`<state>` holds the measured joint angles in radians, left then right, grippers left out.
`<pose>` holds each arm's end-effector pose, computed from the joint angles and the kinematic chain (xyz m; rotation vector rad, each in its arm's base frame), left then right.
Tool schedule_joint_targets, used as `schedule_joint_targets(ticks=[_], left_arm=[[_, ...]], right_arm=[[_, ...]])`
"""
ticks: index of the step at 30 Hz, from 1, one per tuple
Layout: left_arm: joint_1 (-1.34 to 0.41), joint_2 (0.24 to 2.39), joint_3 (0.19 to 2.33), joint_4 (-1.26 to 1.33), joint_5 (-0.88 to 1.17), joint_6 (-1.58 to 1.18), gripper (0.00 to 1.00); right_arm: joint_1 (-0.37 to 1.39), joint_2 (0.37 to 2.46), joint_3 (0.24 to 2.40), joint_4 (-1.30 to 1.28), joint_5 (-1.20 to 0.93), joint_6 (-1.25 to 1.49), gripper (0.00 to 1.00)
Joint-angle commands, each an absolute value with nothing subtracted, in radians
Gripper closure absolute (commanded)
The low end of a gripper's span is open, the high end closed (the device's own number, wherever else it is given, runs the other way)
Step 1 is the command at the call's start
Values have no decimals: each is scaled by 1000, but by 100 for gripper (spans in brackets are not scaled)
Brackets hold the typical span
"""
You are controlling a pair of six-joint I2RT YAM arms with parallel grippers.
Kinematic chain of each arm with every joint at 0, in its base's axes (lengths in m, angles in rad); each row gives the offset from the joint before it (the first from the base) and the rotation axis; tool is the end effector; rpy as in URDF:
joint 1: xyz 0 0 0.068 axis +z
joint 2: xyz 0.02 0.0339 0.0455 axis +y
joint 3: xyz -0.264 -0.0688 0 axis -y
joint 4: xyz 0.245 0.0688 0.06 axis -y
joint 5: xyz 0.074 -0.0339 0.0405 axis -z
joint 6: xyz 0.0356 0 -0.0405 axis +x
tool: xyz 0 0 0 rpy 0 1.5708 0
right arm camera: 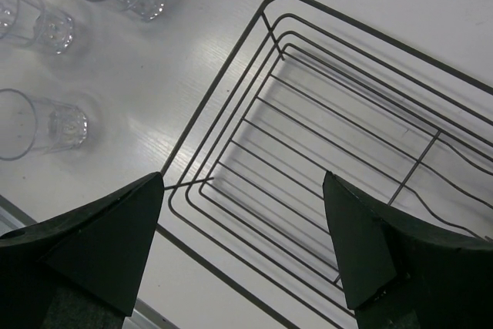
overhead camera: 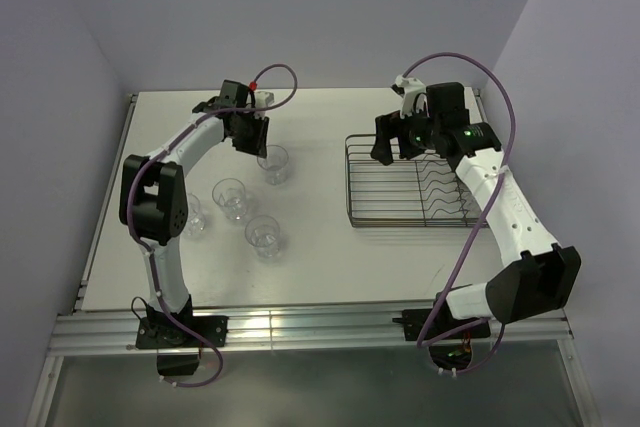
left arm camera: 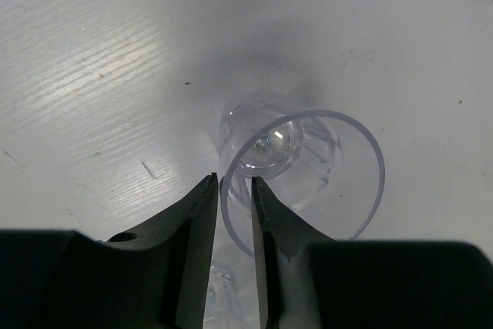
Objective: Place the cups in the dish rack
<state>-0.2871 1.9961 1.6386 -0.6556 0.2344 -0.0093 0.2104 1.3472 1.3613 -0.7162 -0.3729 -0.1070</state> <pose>0.4167 -0.1317 0.2323 0.4458 2.5574 -0.4118 0.2784 0.0727 0.3652 -0.5501 2.1912 0.4779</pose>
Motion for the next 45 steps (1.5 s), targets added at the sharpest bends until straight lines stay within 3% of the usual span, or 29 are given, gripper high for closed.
schedule_joint_targets(ticks=[1, 4, 9, 15, 19, 25, 32, 35, 36, 37, 41, 45], left_arm=[[-291, 1988, 1655, -609, 310, -54, 69], [-293, 1987, 1663, -618, 351, -66, 75], [-291, 1921, 1678, -600, 406, -78, 89], [-298, 1942, 1750, -727, 304, -11, 99], [-296, 1938, 1721, -755, 320, 28, 100], [-216, 1712, 1559, -494, 634, -124, 100], [-140, 1595, 1631, -500, 981, -311, 100], [-135, 1530, 1513, -286, 1121, -553, 100], [-133, 1504, 1402, -168, 1146, -756, 100], [-133, 1450, 1335, 146, 1158, -882, 100], [-135, 1396, 1157, 676, 1143, -1316, 100], [-135, 1370, 1137, 807, 1141, -1406, 100]], right_arm=[[224, 1361, 1404, -673, -405, -98, 8], [229, 1371, 1443, -680, -419, -92, 0], [236, 1387, 1506, -684, -440, -74, 0], [239, 1381, 1506, -673, -454, -60, 0], [239, 1368, 1485, -658, -443, -63, 0], [238, 1342, 1431, -627, -428, -40, 0], [238, 1275, 1447, -540, -469, -28, 0], [238, 1232, 1437, -470, -520, -25, 0], [238, 1217, 1431, -442, -535, -20, 0], [238, 1206, 1433, -419, -554, -17, 0], [236, 1220, 1479, -396, -627, 61, 0], [236, 1233, 1505, -365, -794, 206, 0]])
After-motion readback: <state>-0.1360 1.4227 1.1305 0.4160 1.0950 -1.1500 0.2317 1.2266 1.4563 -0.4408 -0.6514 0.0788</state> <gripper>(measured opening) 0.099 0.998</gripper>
